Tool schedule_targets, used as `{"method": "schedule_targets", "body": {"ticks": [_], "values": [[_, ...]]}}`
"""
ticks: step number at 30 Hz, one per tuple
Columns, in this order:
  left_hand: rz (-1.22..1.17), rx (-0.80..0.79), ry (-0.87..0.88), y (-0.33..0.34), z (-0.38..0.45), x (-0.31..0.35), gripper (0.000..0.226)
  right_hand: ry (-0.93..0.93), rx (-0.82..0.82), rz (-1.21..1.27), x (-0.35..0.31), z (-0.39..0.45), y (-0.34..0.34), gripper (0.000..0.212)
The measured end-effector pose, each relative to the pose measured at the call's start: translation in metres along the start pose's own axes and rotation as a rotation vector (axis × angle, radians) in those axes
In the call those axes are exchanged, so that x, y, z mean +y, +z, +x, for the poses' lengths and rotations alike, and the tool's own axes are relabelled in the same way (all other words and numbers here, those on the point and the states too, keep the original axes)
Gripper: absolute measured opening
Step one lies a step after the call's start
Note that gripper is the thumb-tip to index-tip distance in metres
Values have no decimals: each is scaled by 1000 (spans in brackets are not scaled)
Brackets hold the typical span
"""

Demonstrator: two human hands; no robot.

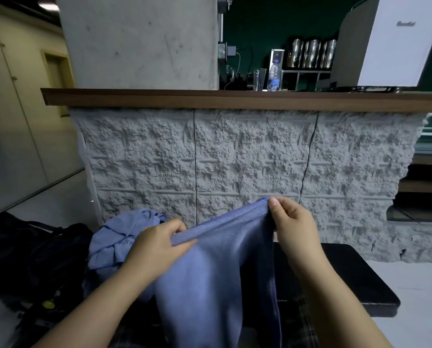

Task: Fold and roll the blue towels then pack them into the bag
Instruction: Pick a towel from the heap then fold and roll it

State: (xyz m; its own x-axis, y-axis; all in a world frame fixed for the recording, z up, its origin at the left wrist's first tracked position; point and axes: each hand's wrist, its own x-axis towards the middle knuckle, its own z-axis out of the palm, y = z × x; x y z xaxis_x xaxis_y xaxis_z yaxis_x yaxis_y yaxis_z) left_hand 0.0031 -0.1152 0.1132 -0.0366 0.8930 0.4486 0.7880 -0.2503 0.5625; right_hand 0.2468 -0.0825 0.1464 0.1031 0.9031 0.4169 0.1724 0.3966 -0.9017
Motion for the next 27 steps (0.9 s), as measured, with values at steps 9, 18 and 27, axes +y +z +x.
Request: {"method": "schedule_targets", "body": {"ticks": [9, 18, 27], "values": [[666, -49, 444, -29, 3, -52, 49, 97, 139, -127, 19, 19, -31, 18], [830, 44, 448, -43, 11, -55, 21, 109, 158, -209, 32, 23, -47, 27], [745, 149, 718, -58, 11, -46, 24, 192, 177, -134, 48, 26, -59, 24]]}}
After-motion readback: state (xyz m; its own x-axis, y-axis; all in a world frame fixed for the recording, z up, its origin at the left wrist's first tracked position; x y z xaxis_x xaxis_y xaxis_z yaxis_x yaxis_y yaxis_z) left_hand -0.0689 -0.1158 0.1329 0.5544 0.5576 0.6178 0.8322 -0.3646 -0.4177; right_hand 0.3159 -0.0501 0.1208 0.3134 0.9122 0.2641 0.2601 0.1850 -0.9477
